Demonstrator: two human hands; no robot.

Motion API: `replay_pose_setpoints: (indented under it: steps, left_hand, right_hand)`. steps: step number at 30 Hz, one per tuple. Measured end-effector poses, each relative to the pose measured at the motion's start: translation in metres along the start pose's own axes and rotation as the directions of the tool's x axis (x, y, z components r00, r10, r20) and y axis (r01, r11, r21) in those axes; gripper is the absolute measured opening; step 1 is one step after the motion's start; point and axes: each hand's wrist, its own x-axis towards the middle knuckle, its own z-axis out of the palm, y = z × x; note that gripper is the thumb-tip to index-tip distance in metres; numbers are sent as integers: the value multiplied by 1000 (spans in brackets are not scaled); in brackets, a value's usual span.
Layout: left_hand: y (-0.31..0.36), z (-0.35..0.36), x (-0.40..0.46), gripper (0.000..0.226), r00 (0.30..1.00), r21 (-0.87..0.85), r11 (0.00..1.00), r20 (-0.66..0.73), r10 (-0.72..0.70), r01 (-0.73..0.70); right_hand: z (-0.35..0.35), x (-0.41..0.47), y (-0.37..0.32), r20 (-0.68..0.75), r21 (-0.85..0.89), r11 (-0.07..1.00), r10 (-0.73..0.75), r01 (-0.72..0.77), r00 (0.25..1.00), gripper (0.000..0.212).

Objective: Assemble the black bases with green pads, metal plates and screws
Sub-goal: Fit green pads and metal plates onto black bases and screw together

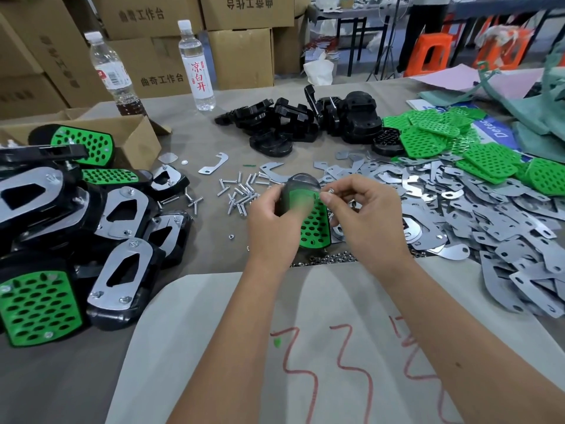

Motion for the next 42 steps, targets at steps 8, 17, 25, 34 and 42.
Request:
replay_pose_setpoints:
  steps: [8,17,25,34,42]
  left_hand:
    - [-4,-2,2,12,988,-171,975,77,-132,144]
    - [-6,-6,7,14,999,-133,991,54,2,6]
    - [-7,-13,9,21,983,-64,990,127,134,-127]
    - [-3,-9,5,21,974,-46,989,177,144,-138]
    - [-4,3,4,22,981,-30,990,131,141,-138]
  right_hand:
    - [-13,8,6,137,-36,990,-131,137,982,18]
    - [-6,5,0,140,273,945,147,-181,979,4]
    - [-15,9,2,384,474,722,346,-504,856,46]
    - [-19,11,8,409,396,789,306,-470,859,34]
    - [-18,10,3,302,424,793,331,-437,894,25]
